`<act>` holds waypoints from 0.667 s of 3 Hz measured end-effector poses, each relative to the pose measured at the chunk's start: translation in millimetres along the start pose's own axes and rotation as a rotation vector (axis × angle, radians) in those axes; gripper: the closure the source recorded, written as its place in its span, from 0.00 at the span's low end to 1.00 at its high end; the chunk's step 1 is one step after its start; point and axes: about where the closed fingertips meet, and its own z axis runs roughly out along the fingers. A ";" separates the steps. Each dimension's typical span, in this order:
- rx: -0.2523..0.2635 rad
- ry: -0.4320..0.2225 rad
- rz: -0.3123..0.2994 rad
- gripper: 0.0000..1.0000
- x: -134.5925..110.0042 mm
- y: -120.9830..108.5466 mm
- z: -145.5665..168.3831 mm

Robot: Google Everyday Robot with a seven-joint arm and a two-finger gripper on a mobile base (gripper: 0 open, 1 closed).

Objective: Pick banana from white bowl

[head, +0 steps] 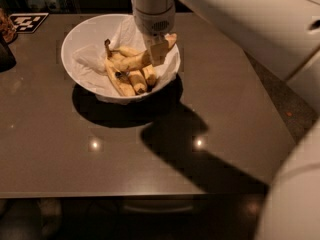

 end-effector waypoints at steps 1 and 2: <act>0.090 -0.087 0.070 1.00 7.4 23.6 -35.2; 0.207 -0.205 0.108 1.00 12.6 46.5 -64.9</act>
Offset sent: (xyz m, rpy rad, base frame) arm -0.0857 -0.0451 0.0793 0.5041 -0.2426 0.0097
